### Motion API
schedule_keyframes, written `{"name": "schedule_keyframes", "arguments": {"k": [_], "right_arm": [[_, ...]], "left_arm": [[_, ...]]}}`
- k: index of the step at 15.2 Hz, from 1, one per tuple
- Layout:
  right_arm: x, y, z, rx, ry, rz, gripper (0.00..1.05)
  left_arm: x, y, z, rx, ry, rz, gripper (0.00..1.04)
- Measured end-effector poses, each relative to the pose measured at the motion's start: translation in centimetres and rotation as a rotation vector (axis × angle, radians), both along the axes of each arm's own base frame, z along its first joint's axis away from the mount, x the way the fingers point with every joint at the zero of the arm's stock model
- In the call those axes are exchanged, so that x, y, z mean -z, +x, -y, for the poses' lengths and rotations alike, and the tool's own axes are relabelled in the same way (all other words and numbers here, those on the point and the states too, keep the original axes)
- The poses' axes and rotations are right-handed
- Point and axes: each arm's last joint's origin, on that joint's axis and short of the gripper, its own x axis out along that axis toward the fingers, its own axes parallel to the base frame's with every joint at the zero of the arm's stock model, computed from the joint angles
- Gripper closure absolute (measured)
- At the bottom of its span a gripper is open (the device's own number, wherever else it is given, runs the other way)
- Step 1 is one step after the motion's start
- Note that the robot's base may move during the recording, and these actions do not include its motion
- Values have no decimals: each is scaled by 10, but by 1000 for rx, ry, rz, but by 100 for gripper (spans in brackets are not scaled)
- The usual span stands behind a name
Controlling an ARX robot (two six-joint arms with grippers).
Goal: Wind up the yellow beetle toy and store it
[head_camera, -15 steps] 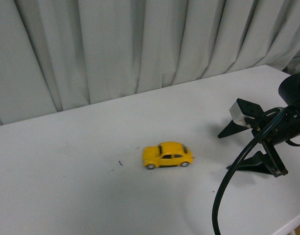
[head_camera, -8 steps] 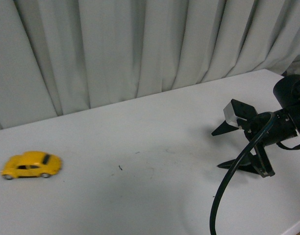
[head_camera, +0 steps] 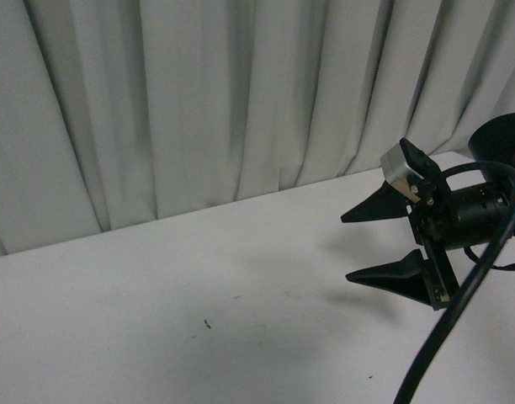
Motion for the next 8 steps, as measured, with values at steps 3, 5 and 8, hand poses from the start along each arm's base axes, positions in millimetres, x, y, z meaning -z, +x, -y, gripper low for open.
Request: {"name": "schedule_keyframes", "arguments": {"k": [3, 5, 8], "right_arm": [[-3, -20, -46, 276, -218, 120, 25], [-14, -59, -82, 549, -135, 138, 41], [-90, -96, -103, 877, 260, 431, 73]], "left_arm": [[0, 0, 0, 1, 0, 0, 7], [0, 0, 0, 2, 0, -1, 7], [0, 0, 0, 2, 0, -1, 7]]}}
